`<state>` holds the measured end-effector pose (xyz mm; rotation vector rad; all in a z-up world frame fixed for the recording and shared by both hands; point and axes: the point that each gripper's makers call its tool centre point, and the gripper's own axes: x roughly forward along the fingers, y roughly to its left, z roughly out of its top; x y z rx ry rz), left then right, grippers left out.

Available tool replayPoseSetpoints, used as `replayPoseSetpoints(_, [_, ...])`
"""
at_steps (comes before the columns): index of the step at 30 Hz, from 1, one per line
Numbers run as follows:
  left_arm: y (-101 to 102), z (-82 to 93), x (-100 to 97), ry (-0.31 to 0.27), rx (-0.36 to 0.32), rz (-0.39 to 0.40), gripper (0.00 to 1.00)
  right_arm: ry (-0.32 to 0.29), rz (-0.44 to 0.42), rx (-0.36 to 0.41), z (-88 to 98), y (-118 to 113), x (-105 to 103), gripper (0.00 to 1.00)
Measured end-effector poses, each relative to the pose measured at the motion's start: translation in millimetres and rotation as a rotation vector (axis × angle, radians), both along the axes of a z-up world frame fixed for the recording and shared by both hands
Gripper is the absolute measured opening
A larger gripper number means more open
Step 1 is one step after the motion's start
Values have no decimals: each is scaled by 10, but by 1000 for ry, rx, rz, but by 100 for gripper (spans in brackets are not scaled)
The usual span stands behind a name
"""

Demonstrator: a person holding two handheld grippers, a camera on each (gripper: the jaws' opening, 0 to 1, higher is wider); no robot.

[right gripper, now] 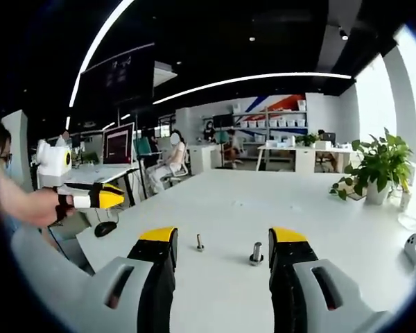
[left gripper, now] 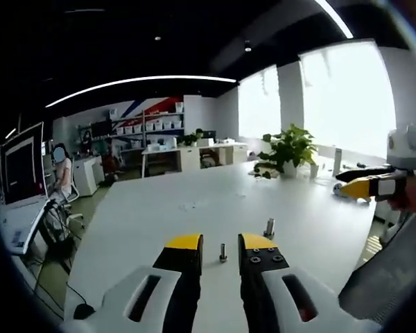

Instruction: Place the washer onto the threaded stud by aligning its center hole with the stud, sliding it down to the base, and recovering from edge contact or off-axis alignment until the washer reaches the visible bottom stop.

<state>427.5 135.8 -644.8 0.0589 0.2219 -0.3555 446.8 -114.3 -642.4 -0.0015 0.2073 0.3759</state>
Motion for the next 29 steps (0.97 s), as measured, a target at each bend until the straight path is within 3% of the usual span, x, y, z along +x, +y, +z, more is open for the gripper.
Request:
replayPoseSetpoints(12, [208,211,-107,-67,-43,18,18,-5,-32,-47,-11,-61,29,55])
replayPoseSetpoints(21, [213,158,-130,-62,-49,15,20,4,-81,-49,-51,-202,51,56])
replayPoseSetpoints(29, [203,123,-121,-58,-47,15,19,6,-68,-70,-85,-156,64,56])
